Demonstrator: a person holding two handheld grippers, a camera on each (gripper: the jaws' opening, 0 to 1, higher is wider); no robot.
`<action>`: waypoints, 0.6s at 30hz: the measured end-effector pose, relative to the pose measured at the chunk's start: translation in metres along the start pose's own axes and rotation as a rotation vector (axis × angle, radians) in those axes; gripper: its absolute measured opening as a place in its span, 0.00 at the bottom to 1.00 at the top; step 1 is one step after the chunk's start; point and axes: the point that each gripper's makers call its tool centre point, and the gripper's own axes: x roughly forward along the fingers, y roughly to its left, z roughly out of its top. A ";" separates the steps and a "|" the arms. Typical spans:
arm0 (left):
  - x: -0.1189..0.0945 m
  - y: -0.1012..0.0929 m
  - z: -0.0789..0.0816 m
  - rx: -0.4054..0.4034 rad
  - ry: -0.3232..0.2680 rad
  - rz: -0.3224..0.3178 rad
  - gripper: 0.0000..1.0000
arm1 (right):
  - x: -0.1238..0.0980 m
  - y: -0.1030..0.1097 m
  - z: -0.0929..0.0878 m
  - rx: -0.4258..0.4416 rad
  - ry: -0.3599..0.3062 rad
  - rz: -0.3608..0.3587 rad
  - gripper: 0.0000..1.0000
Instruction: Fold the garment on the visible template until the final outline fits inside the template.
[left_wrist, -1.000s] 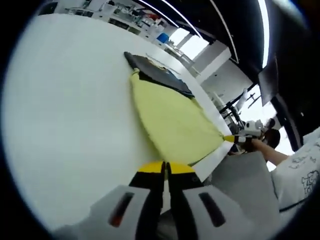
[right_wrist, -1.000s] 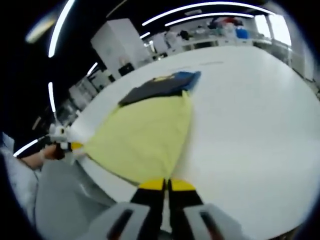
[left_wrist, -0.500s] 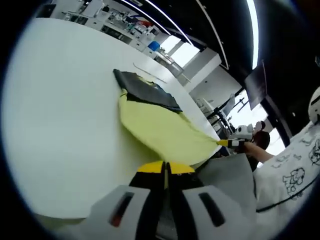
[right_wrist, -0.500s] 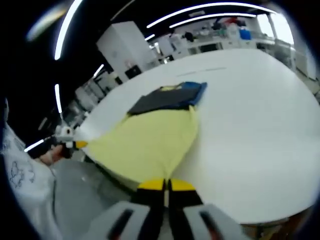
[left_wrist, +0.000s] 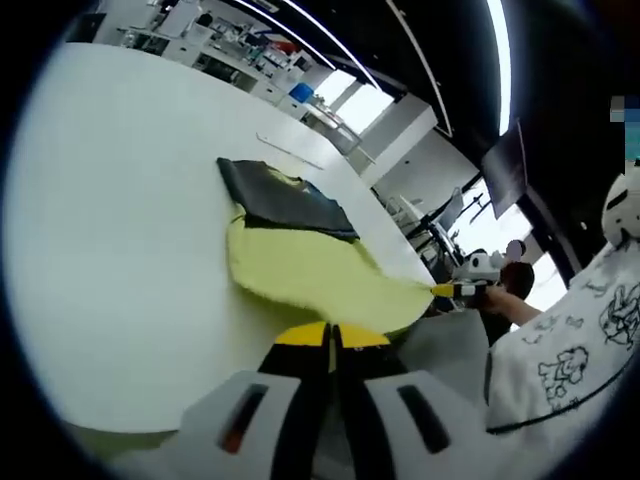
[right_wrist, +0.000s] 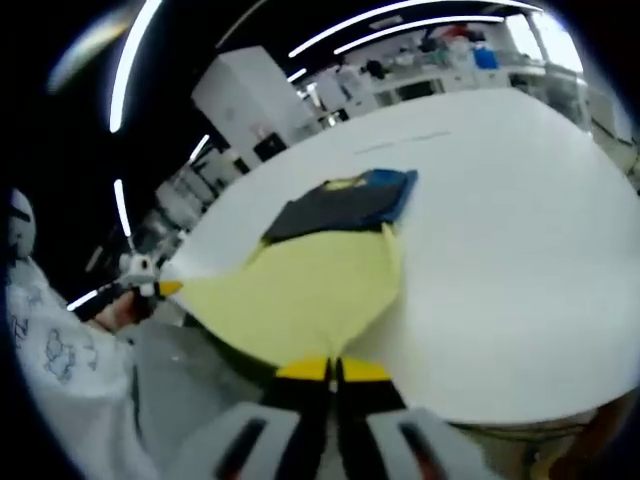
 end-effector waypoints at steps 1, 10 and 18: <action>0.002 0.000 0.006 0.002 -0.008 -0.002 0.00 | 0.002 -0.001 0.005 -0.005 -0.004 0.005 0.00; 0.035 0.028 0.064 0.078 -0.008 0.036 0.00 | 0.022 -0.012 0.073 0.020 -0.123 0.063 0.00; 0.072 0.058 0.127 0.127 -0.068 0.071 0.00 | 0.048 -0.025 0.131 -0.004 -0.193 0.039 0.00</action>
